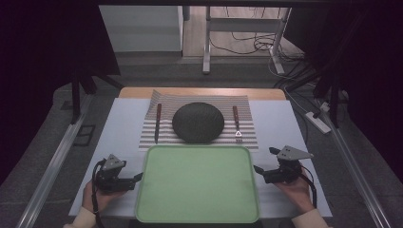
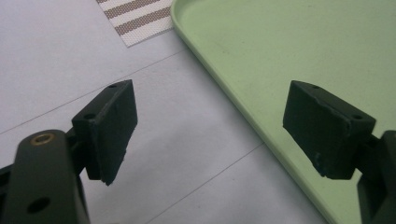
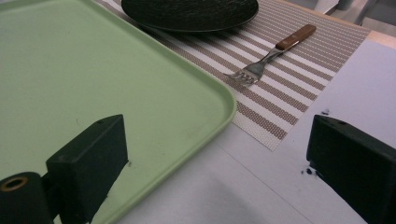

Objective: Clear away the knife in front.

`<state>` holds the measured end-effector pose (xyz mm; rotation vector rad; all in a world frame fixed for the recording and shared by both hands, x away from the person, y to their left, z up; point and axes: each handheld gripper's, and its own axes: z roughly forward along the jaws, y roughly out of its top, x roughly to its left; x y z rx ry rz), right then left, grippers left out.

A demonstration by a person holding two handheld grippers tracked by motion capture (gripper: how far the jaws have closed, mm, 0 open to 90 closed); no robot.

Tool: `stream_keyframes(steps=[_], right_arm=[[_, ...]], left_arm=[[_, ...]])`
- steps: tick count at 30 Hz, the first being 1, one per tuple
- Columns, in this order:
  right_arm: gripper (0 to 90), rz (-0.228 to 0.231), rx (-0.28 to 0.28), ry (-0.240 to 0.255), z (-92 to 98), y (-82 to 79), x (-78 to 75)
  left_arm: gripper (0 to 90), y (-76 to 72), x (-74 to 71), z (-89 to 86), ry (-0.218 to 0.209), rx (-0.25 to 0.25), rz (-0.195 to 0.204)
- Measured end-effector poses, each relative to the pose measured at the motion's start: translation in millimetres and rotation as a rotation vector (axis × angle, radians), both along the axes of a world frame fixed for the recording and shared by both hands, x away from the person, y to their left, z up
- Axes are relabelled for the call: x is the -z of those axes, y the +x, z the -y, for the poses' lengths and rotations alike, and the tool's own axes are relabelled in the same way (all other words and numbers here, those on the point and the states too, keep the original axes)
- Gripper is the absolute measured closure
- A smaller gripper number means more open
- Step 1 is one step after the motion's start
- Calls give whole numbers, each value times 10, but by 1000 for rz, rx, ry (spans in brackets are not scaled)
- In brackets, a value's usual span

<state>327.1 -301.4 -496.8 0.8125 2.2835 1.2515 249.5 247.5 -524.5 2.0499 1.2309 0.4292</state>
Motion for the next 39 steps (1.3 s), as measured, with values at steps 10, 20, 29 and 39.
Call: stream_keyframes(steps=[10,20,29,39], right_arm=[[54,-10,-7,-5,5,-9,7],[56,-15,-14,0,9,-12,5],[57,-19,-23,3,3,-9,11],[59,-26,-28,3,1,-9,17]], left_arm=[[188,19,-1,4,8,2,0],[189,56,-64,-3,13,0,18],[190,147,-170,64,26,17,31],[192,279,-314,137,25,34,55]])
